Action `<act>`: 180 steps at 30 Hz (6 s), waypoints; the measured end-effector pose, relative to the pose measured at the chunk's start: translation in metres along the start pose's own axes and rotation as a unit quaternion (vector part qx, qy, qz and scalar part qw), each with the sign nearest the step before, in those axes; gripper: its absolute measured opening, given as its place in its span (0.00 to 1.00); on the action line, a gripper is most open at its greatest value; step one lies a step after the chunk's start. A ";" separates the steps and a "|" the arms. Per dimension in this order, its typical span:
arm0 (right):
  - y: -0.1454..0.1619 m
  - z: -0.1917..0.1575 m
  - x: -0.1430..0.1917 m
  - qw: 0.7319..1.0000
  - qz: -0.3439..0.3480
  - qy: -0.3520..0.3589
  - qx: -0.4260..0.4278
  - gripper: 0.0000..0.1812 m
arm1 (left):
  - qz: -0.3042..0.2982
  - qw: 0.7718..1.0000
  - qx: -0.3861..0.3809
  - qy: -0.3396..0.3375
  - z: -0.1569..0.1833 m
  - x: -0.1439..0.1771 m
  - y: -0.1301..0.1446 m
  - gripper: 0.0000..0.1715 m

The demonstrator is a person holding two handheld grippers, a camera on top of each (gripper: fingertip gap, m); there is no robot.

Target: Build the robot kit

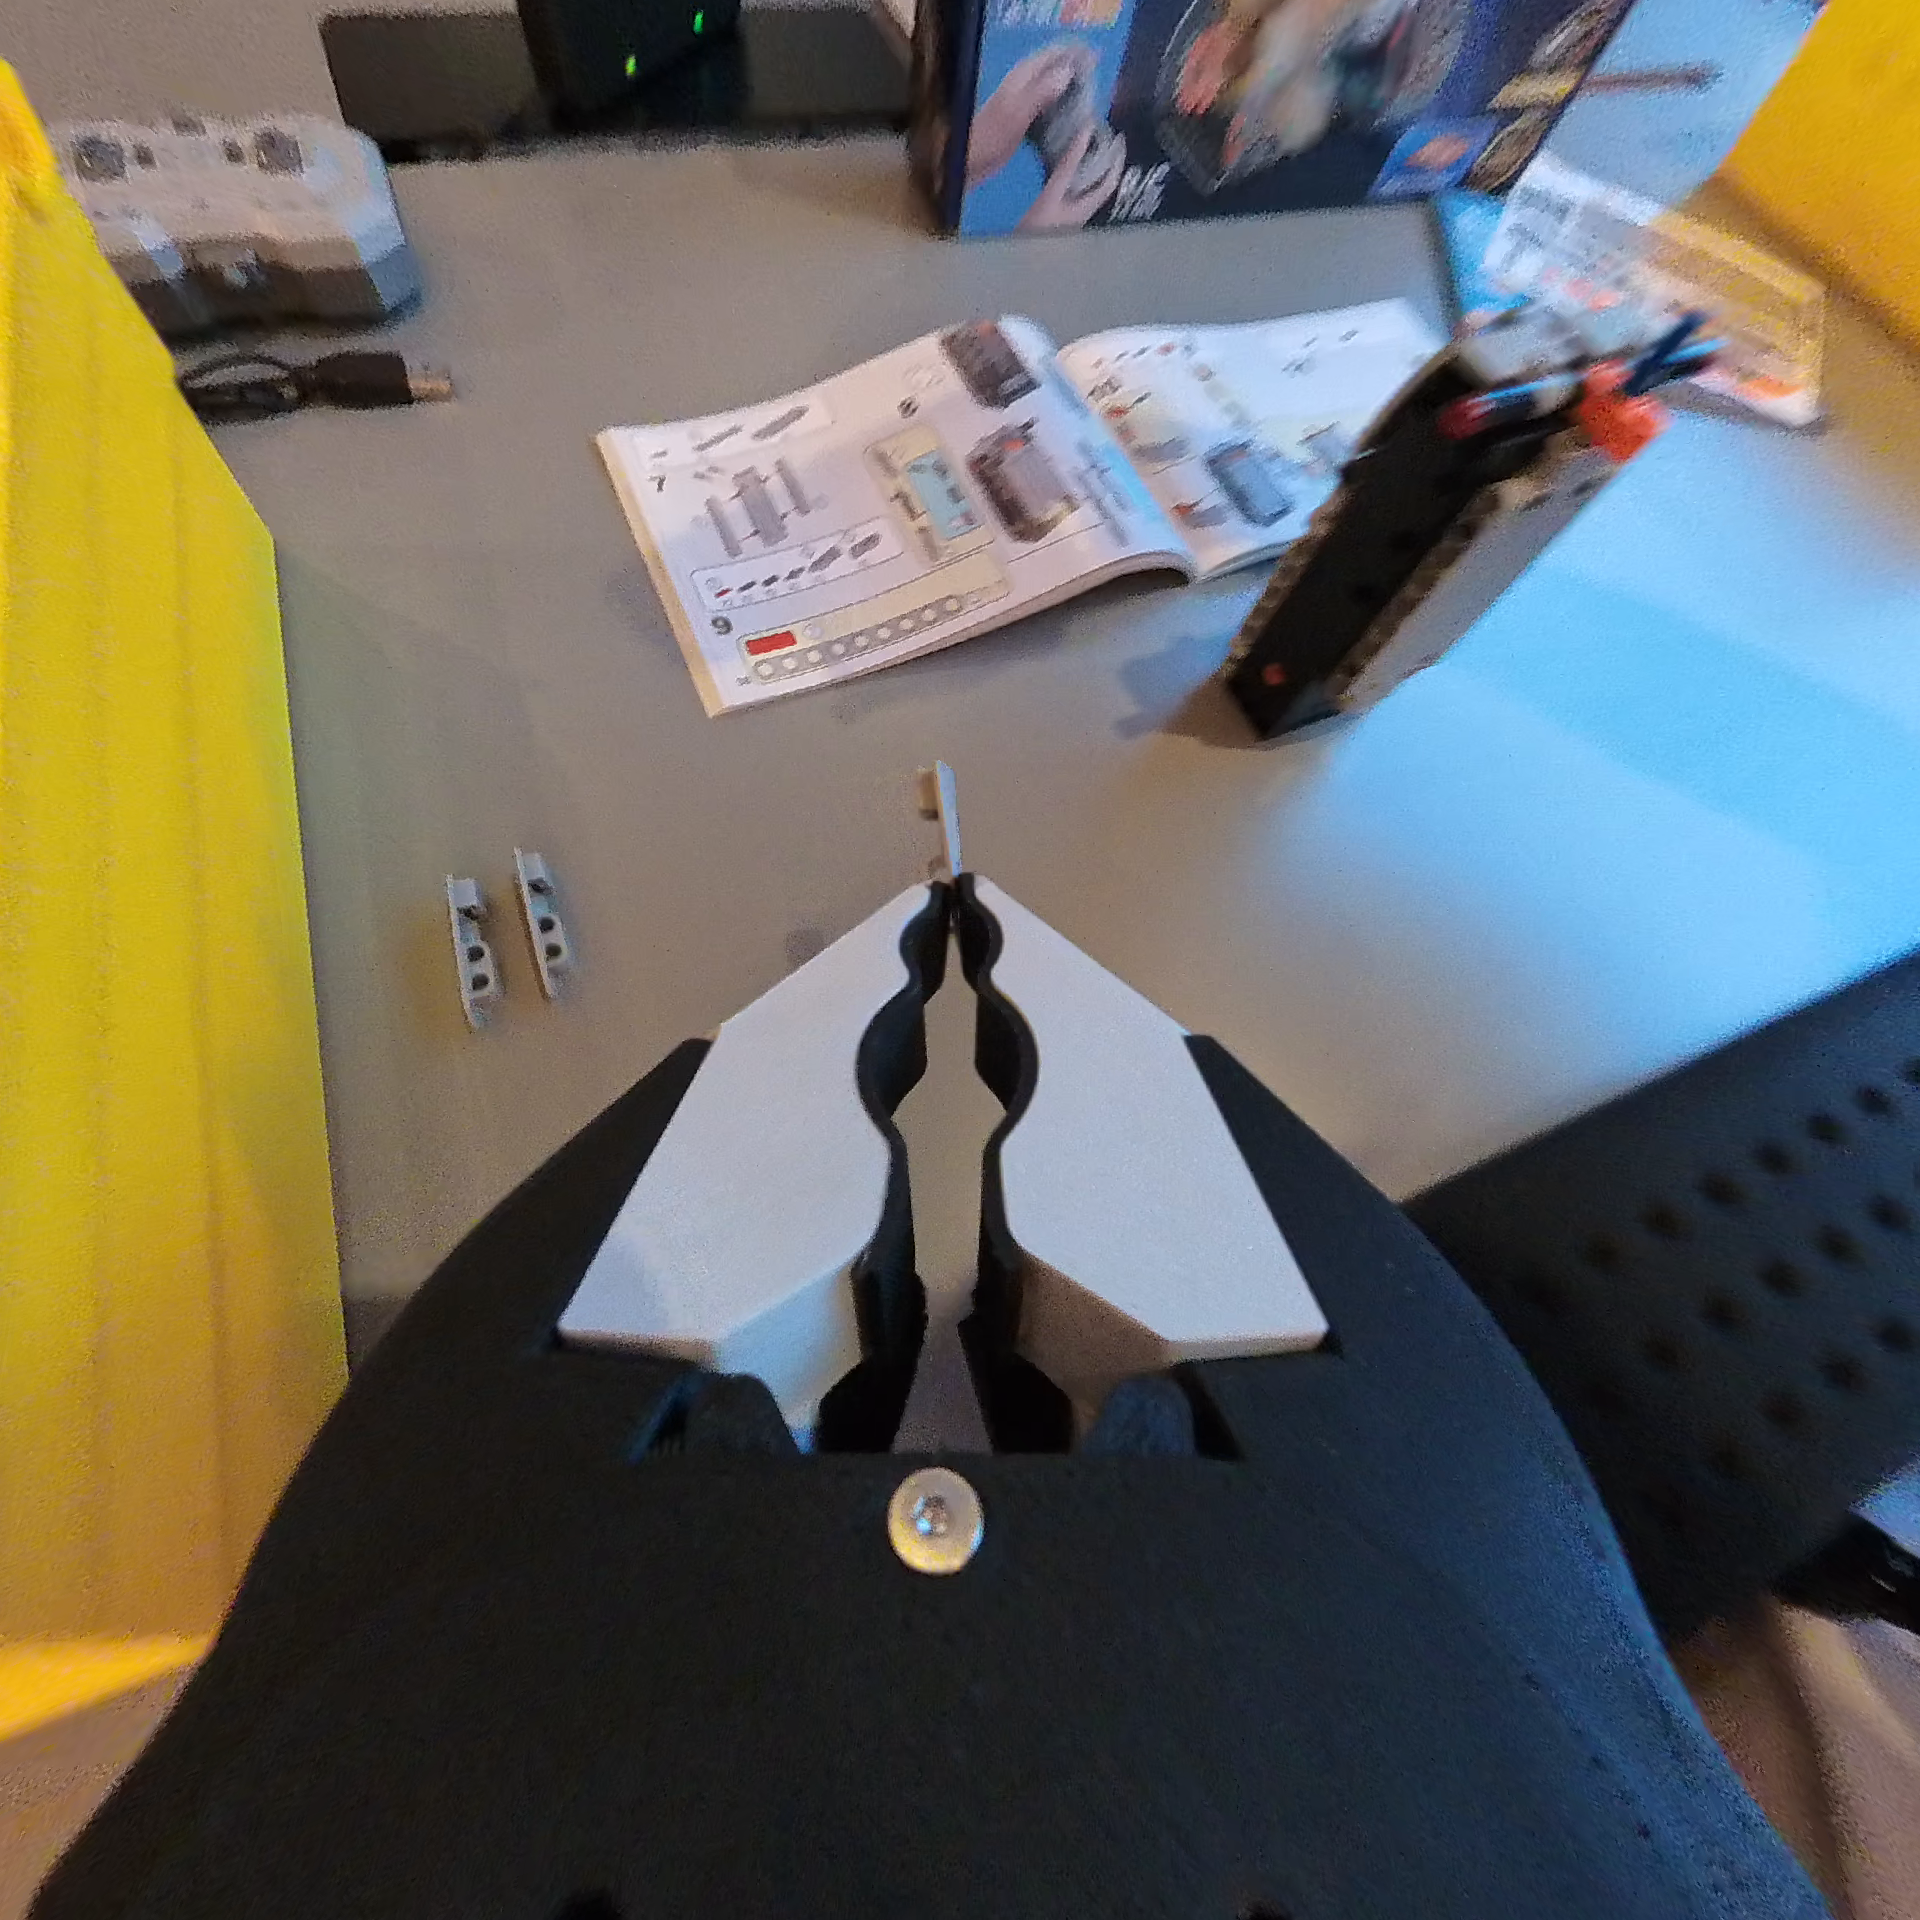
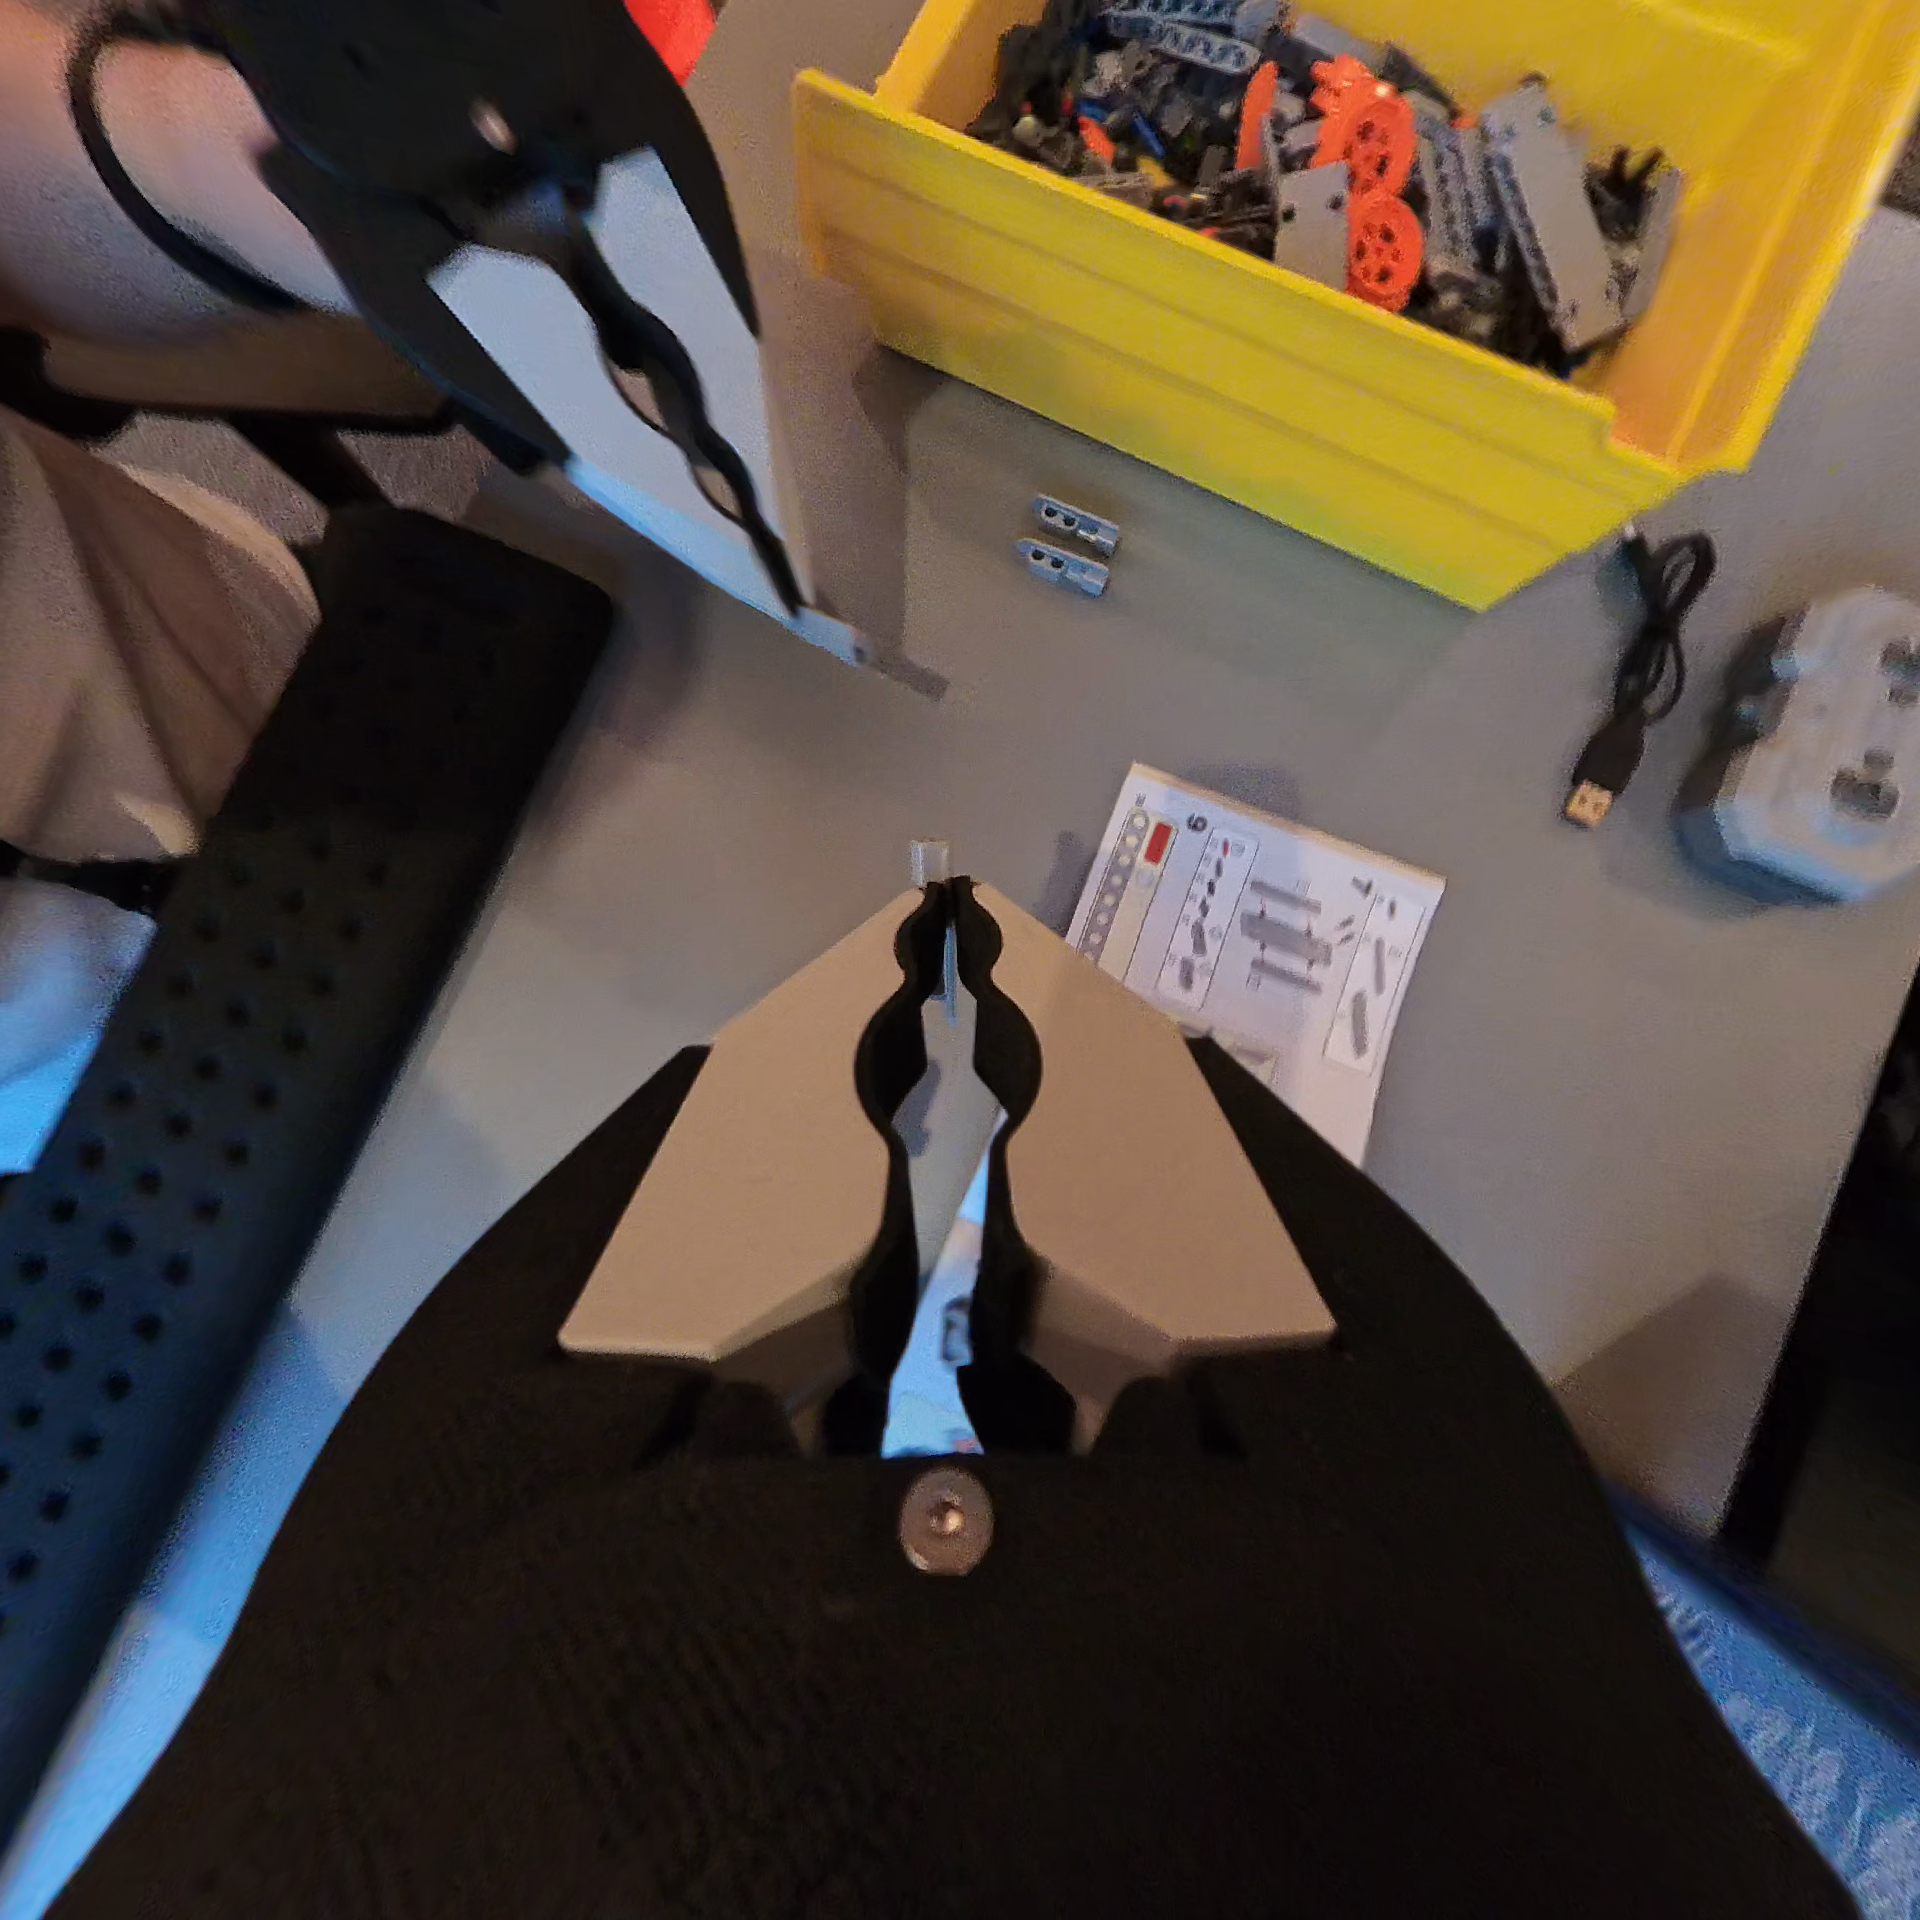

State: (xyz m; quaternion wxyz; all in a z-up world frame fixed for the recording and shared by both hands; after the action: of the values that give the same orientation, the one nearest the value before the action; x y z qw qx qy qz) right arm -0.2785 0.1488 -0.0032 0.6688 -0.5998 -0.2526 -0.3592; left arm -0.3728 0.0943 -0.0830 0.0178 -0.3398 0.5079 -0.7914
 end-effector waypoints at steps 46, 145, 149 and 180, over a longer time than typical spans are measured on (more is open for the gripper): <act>-0.011 -0.017 -0.201 0.882 -0.092 -0.117 0.447 0.06 | 0.100 0.995 -0.002 0.017 0.052 0.128 -0.017 0.00; -0.008 -0.028 -0.180 0.910 -0.166 0.023 0.379 0.00 | 0.390 0.851 -0.043 -0.349 -0.017 0.334 -0.007 0.29; -0.006 -0.027 -0.183 0.908 -0.172 0.024 0.380 0.00 | 0.375 0.860 -0.039 -0.343 -0.020 0.325 -0.007 0.29; -0.082 -0.032 0.126 0.863 0.373 0.297 -0.164 0.37 | 0.305 0.908 -0.075 -0.278 -0.039 0.277 -0.036 0.36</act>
State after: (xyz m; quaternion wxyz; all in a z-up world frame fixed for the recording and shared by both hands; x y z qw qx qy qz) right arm -0.2683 0.0931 0.1400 0.6886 -0.6149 0.2633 -0.2800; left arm -0.5959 0.0387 0.0803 0.3730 -0.3749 0.6192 -0.5805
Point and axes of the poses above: each gripper's, where its closed fingertips meet, x back along the fingers, y out of its underside, z = x × y across the jaws, the point moved 1 cm from there along x, back along the fingers, and after that the axes turned 13 degrees about y, right-handed, at the moved point
